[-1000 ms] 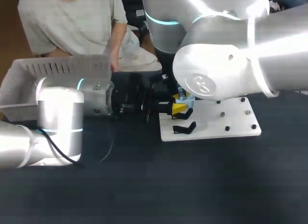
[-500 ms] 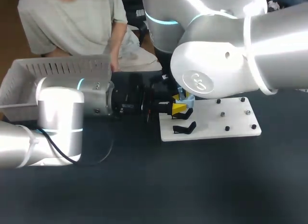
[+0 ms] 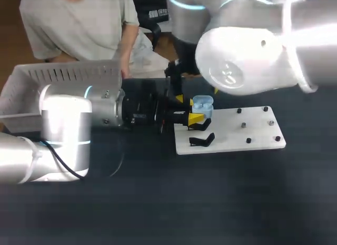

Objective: Pick up each earbud case from the left stands, insert the matching earbuds, close the lid, and place the case in the box.

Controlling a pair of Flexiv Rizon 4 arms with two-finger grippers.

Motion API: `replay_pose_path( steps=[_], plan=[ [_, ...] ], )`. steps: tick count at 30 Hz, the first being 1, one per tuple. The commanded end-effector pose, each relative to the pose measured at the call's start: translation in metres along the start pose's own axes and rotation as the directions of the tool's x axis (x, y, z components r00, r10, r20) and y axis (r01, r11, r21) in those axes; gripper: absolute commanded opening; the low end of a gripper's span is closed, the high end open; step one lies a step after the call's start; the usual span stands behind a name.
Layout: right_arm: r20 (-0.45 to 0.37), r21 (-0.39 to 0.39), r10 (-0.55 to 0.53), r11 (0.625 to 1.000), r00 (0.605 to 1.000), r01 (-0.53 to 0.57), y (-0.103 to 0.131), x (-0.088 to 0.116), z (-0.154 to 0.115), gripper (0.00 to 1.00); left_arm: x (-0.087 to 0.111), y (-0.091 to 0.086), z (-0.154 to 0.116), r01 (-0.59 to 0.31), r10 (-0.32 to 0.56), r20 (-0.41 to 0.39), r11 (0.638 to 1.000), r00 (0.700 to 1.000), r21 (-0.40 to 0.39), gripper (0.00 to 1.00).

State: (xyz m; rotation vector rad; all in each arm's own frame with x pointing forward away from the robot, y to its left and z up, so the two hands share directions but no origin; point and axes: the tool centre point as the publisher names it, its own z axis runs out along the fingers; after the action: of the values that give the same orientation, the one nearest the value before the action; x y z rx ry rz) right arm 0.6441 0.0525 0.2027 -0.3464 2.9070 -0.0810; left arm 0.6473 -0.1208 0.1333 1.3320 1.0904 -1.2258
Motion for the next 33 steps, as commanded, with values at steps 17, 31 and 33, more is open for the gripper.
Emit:
replay_pose_path(
  steps=[17, 31, 33],
  plan=[
    [-0.094, -0.082, 0.247, 0.964, 0.965, -0.254, -0.071, -0.039, 0.036, 1.0, 0.0, 0.0, 0.0, 0.0, 0.0, 0.0, 1.0, 1.0, 0.0, 0.0],
    [-0.17, -0.067, 0.232, 0.967, 0.958, -0.246, -0.066, -0.01, 0.05, 1.0, 0.0, 0.0, 0.0, 0.0, 0.0, 0.0, 1.0, 1.0, 0.0, 0.0],
    [-0.184, -0.071, 0.225, 0.968, 0.957, -0.241, -0.065, -0.004, 0.049, 1.0, 0.0, 0.0, 0.0, 0.0, 0.0, 0.0, 1.0, 1.0, 0.0, 0.0]
  ],
)
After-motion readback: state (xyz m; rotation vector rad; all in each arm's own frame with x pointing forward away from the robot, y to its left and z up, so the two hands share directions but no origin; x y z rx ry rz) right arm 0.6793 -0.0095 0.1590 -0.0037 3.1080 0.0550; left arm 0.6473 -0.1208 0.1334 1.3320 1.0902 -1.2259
